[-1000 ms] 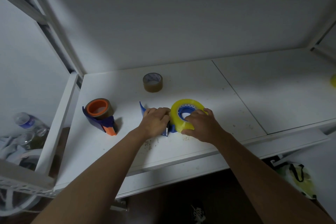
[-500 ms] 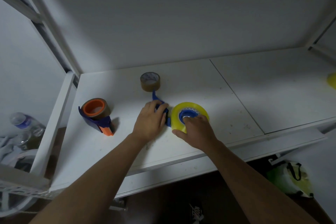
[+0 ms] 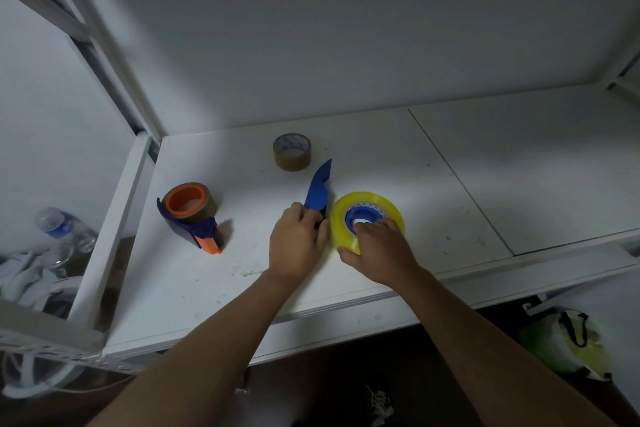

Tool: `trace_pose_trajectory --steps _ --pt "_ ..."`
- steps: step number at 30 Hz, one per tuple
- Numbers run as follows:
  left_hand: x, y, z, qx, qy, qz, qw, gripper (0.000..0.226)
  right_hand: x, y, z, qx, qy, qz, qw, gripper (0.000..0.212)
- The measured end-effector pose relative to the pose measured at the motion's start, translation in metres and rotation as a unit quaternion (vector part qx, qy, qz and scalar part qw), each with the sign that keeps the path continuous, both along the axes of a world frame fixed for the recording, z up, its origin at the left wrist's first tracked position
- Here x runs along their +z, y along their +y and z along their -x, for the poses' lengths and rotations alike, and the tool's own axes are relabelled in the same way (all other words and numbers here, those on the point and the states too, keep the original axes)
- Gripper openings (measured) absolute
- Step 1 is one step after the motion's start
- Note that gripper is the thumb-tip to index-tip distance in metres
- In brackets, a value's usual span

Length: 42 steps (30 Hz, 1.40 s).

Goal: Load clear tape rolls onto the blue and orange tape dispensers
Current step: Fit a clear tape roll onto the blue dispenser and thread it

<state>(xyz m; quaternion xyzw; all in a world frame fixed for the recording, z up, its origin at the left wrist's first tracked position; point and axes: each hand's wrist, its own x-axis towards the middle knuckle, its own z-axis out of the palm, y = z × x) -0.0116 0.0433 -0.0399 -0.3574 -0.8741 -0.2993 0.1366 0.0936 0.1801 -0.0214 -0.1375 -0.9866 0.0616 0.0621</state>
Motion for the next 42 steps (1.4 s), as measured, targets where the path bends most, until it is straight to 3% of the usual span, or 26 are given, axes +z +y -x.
trace_pose_trajectory --steps 3,8,21,34,42 --pt "0.007 0.009 -0.005 0.061 -0.086 0.032 0.994 0.035 0.001 -0.001 0.000 -0.002 0.004 0.008 1.000 0.047" --pt "0.013 0.022 -0.011 0.106 -0.131 0.092 0.981 0.045 0.002 -0.002 0.000 -0.005 0.001 0.015 1.000 0.046" --pt "0.007 0.025 -0.011 0.113 -0.182 0.020 0.977 0.042 0.003 0.001 -0.001 0.003 -0.001 0.022 1.000 0.043" --pt "0.007 0.022 -0.004 0.103 -0.147 0.077 0.981 0.031 0.005 0.005 -0.003 0.010 0.008 0.039 0.999 0.037" --pt "0.011 0.001 -0.008 0.010 -0.033 0.210 0.977 0.016 -0.003 0.003 0.006 -0.006 0.021 -0.026 0.999 0.047"
